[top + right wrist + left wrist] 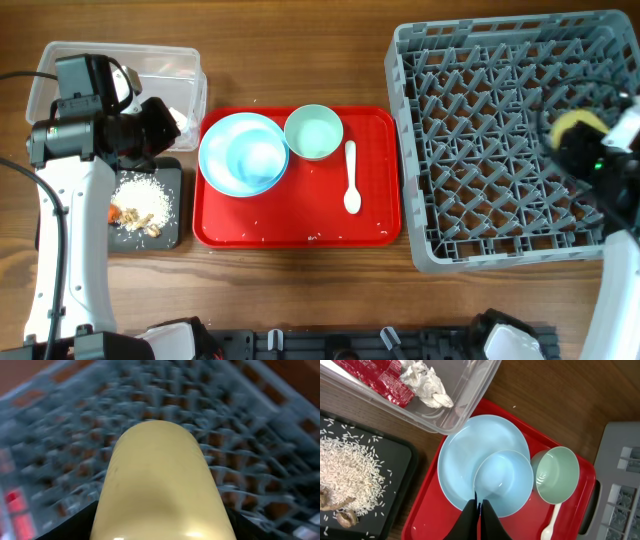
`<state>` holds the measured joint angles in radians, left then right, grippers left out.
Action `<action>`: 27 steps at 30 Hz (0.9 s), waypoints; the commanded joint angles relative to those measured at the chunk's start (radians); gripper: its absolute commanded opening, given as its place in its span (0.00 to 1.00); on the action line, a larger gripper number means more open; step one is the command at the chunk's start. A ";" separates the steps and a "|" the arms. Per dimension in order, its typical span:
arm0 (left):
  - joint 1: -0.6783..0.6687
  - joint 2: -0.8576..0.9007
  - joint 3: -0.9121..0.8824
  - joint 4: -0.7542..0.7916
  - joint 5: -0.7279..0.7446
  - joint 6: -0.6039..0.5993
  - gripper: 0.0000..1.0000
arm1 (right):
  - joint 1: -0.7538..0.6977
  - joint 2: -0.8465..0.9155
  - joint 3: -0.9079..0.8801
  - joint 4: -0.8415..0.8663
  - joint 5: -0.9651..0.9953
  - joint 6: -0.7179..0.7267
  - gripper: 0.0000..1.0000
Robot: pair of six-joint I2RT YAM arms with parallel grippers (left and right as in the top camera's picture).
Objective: Sort waste into correct bins and load items into the dishwasher rack
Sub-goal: 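Lower the yellow cup into the gray rack with the right gripper, then reach the right gripper to the green bowl and grasp its rim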
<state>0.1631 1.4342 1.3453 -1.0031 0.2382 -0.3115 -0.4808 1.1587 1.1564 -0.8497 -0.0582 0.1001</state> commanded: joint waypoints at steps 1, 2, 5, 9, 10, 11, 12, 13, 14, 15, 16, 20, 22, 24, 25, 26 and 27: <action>-0.001 -0.012 0.003 -0.001 -0.013 0.020 0.04 | -0.105 0.112 0.021 -0.003 0.065 0.034 0.50; -0.001 -0.012 0.003 0.000 -0.013 0.020 0.04 | -0.135 0.159 0.021 -0.007 0.066 0.040 0.50; -0.001 -0.012 0.003 -0.001 -0.013 0.020 0.05 | -0.181 0.248 0.021 -0.003 0.089 0.082 0.50; -0.001 -0.012 0.003 0.000 -0.013 0.020 0.05 | -0.193 0.316 0.021 -0.024 0.084 0.093 0.59; -0.001 -0.012 0.003 0.000 -0.013 0.020 0.05 | -0.193 0.325 0.020 -0.033 0.084 0.093 0.67; -0.001 -0.012 0.003 0.000 -0.013 0.020 0.05 | -0.193 0.330 0.020 -0.038 0.084 0.093 0.71; -0.001 -0.012 0.003 0.000 -0.013 0.020 0.05 | -0.193 0.330 0.020 -0.039 0.084 0.093 0.75; -0.001 -0.012 0.003 0.000 -0.013 0.020 0.06 | -0.193 0.330 0.020 -0.039 0.072 0.093 0.77; -0.001 -0.012 0.003 0.000 -0.013 0.020 0.06 | -0.193 0.330 0.020 -0.038 0.050 0.093 0.81; -0.001 -0.012 0.003 -0.001 -0.013 0.020 0.09 | -0.193 0.330 0.020 -0.032 0.012 0.093 0.86; -0.001 -0.012 0.003 -0.001 -0.013 0.020 0.10 | -0.193 0.330 0.020 -0.027 -0.013 0.093 0.90; -0.001 -0.012 0.003 -0.007 -0.013 0.020 0.27 | -0.172 0.312 0.021 0.000 -0.301 0.035 0.91; -0.001 -0.011 0.003 -0.011 -0.013 0.020 0.33 | -0.124 0.272 0.037 0.036 -0.490 -0.008 0.91; -0.001 -0.011 0.002 -0.013 -0.013 0.020 0.46 | -0.008 0.222 0.072 0.079 -0.546 -0.012 0.93; -0.001 -0.011 0.000 -0.015 -0.013 0.020 0.57 | 0.065 0.201 0.084 0.105 -0.544 -0.011 0.94; -0.001 -0.010 -0.001 -0.020 -0.020 0.020 0.63 | 0.163 0.185 0.092 0.143 -0.539 -0.011 0.94; -0.001 -0.008 -0.001 -0.026 -0.027 0.020 0.64 | 0.307 0.182 0.094 0.197 -0.496 0.010 0.94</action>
<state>0.1631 1.4342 1.3453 -1.0195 0.2302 -0.2974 -0.3527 1.3808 1.2194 -0.7006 -0.5297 0.1108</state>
